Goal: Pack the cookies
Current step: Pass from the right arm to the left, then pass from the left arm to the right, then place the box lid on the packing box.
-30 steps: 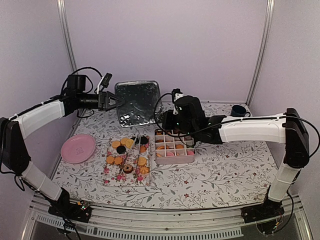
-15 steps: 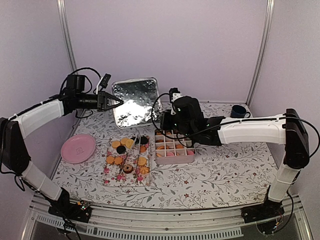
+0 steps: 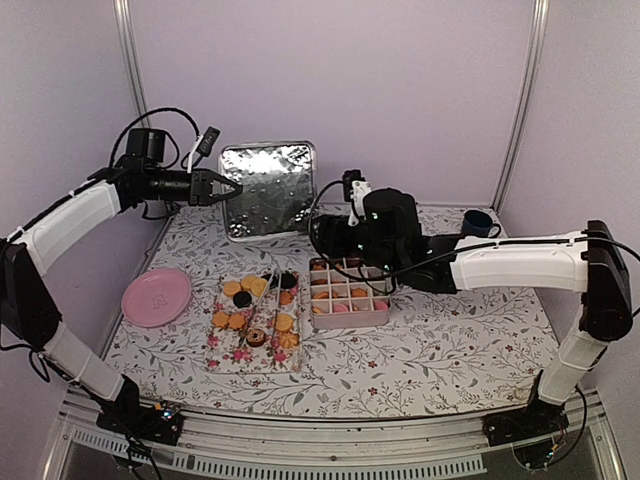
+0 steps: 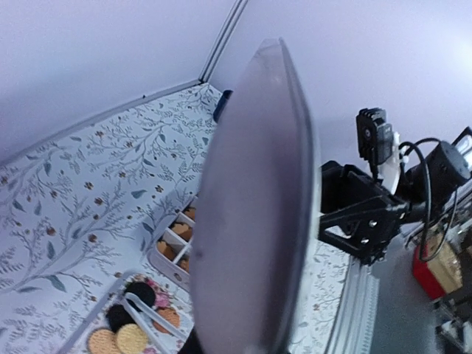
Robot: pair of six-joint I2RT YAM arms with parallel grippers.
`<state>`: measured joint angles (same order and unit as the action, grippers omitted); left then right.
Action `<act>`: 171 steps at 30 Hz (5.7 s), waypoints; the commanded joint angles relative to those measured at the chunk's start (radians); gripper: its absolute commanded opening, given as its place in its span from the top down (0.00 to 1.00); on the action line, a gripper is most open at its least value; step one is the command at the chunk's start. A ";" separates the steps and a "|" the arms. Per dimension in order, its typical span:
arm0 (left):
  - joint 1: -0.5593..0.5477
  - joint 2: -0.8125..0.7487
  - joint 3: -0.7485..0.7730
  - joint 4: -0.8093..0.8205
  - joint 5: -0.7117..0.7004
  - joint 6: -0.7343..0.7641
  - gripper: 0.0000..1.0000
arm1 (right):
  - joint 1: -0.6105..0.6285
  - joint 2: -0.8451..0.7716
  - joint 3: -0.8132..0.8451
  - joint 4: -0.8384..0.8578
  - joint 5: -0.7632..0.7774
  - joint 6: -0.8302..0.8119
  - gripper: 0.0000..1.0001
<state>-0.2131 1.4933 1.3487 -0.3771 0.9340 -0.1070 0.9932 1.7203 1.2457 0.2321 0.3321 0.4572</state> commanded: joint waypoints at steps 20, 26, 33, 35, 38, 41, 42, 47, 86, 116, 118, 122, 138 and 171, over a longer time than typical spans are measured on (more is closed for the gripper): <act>-0.361 -0.626 -0.499 0.404 -0.713 1.647 1.00 | -0.232 -0.153 -0.086 0.147 -0.724 0.548 0.28; -0.399 -0.718 -0.674 0.641 -0.600 1.863 1.00 | -0.225 -0.073 -0.088 0.219 -0.861 0.597 0.28; -0.402 -0.757 -0.779 0.748 -0.477 2.041 1.00 | -0.213 0.000 -0.044 0.250 -0.967 0.604 0.27; -0.402 -0.755 -0.792 0.755 -0.461 2.074 1.00 | -0.209 0.010 -0.043 0.268 -0.988 0.612 0.28; -0.403 -0.750 -0.814 0.776 -0.451 2.101 1.00 | -0.210 0.009 -0.043 0.284 -0.997 0.626 0.29; -0.405 -0.749 -0.826 0.795 -0.449 2.104 1.00 | -0.220 -0.030 -0.094 0.284 -0.955 0.632 0.29; -0.405 -0.749 -0.830 0.794 -0.448 2.104 1.00 | -0.229 -0.042 -0.108 0.281 -0.950 0.631 0.29; -0.409 -0.740 -0.838 0.820 -0.458 2.089 1.00 | -0.259 -0.100 -0.141 0.277 -0.944 0.626 0.28; -0.511 -0.320 -0.537 0.252 -0.935 1.559 0.00 | -0.438 -0.135 -0.465 0.511 -1.088 0.742 1.00; -0.362 0.285 -0.027 -0.240 -0.544 0.856 0.12 | -0.567 0.093 -0.504 0.513 -1.099 0.654 0.67; -0.361 0.298 -0.019 -0.237 -0.505 0.833 0.12 | -0.568 0.088 -0.481 0.428 -1.092 0.624 0.59; -0.365 0.295 -0.041 -0.206 -0.454 0.813 0.12 | -0.568 0.050 -0.421 0.212 -1.052 0.513 0.48; -0.373 0.310 -0.068 -0.157 -0.449 0.754 0.15 | -0.561 0.055 -0.178 -0.450 -0.891 0.111 0.28; -0.382 0.444 0.030 -0.062 -0.402 0.564 0.22 | -0.385 0.166 0.126 -0.686 -0.666 0.014 0.21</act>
<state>-0.5911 1.9072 1.3273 -0.4721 0.4881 0.5266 0.5884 1.8950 1.3437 -0.4496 -0.3412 0.4805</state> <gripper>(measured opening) 0.782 0.792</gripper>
